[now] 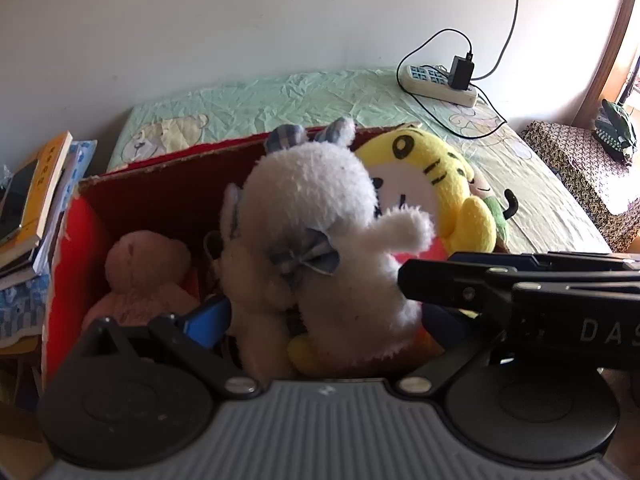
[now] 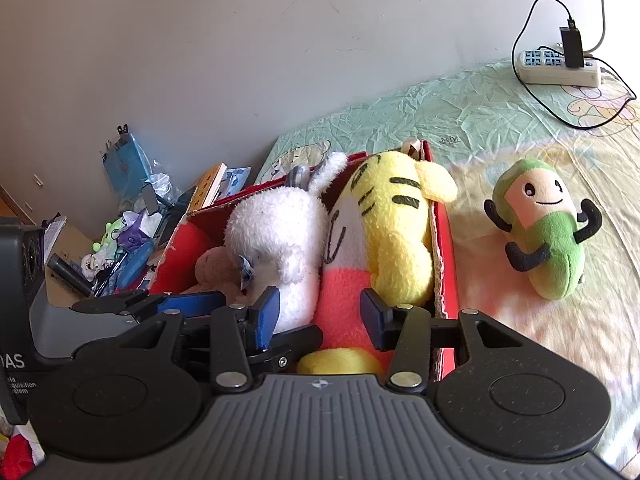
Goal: Organize objects
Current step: 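Lower the white bunny into the red box beside the tiger, then open the right gripper to release the bunny and withdraw it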
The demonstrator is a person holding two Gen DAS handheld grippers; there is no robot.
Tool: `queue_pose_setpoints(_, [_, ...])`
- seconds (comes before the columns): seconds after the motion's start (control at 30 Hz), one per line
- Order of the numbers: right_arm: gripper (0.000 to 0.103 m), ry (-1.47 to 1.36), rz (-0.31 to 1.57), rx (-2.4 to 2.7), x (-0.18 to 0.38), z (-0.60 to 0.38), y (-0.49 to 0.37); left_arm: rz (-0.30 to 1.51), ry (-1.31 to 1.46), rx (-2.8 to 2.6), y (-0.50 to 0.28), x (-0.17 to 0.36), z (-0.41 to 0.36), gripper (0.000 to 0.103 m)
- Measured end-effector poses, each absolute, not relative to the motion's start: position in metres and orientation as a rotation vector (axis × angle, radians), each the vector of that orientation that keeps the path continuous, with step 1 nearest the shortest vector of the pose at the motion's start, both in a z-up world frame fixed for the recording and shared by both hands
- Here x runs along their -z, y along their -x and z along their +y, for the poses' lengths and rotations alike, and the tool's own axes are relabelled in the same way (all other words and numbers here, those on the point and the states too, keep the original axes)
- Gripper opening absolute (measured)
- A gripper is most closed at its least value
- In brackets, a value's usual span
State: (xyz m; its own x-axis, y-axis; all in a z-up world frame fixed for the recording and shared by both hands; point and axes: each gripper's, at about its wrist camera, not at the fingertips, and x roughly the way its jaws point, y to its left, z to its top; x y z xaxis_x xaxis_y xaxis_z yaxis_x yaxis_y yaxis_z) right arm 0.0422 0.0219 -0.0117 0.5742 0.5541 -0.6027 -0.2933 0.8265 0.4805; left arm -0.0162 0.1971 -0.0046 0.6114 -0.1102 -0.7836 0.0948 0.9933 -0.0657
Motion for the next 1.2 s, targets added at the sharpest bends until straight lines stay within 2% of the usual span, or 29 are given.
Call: queue_pose_setpoints(1.2, [0.05, -0.341, 0.799, -0.434, 0.007, 0.023, -0.012, 0.905, -0.03, 0.013, 0.043, -0.001, 0.198, 0.101])
